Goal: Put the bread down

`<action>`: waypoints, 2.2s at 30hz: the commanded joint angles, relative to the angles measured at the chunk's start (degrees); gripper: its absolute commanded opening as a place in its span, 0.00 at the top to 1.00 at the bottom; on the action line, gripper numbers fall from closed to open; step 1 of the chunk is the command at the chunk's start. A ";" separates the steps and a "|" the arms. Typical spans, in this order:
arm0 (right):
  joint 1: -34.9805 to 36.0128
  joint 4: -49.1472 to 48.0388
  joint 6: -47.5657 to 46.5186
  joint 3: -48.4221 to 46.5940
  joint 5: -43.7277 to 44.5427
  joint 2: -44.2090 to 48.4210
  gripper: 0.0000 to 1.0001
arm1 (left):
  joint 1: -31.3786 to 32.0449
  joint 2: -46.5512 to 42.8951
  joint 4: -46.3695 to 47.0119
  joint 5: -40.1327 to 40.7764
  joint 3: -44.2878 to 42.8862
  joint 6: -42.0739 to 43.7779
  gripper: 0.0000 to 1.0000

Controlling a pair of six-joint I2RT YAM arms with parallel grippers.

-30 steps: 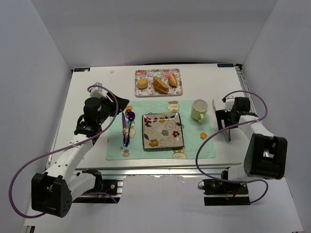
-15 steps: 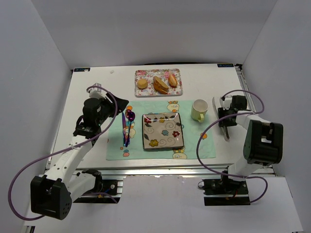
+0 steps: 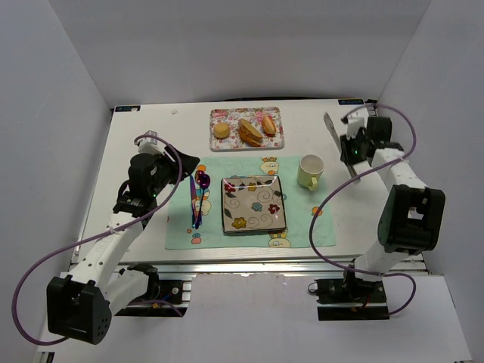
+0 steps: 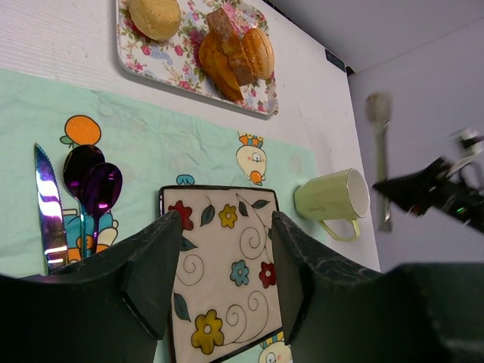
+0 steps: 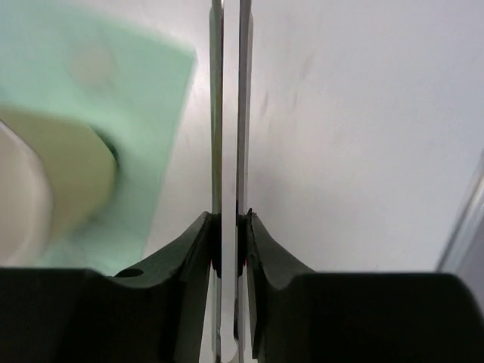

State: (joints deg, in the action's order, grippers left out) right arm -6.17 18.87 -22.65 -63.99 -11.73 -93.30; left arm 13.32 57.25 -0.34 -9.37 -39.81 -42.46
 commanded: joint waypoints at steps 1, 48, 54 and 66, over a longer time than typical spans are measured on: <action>4.93 2.12 -5.29 -12.89 -7.51 2.60 0.71 | -0.05 -0.83 -0.45 0.31 -1.06 0.45 0.40; 31.22 12.59 -6.79 -42.36 3.90 -24.39 0.75 | -0.05 -6.01 -4.50 4.18 -0.09 0.71 0.39; 30.96 12.51 -5.30 -42.19 0.22 -19.40 0.93 | -0.05 -6.28 -4.50 4.27 -0.44 0.71 0.39; 30.70 12.50 -8.45 -17.34 -12.00 3.89 0.96 | -0.05 -6.45 -3.53 4.27 0.17 0.45 0.39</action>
State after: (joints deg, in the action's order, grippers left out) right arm 24.56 30.72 -29.26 -87.02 -18.24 -94.15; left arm 13.32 51.96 -4.45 -5.50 -38.61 -42.46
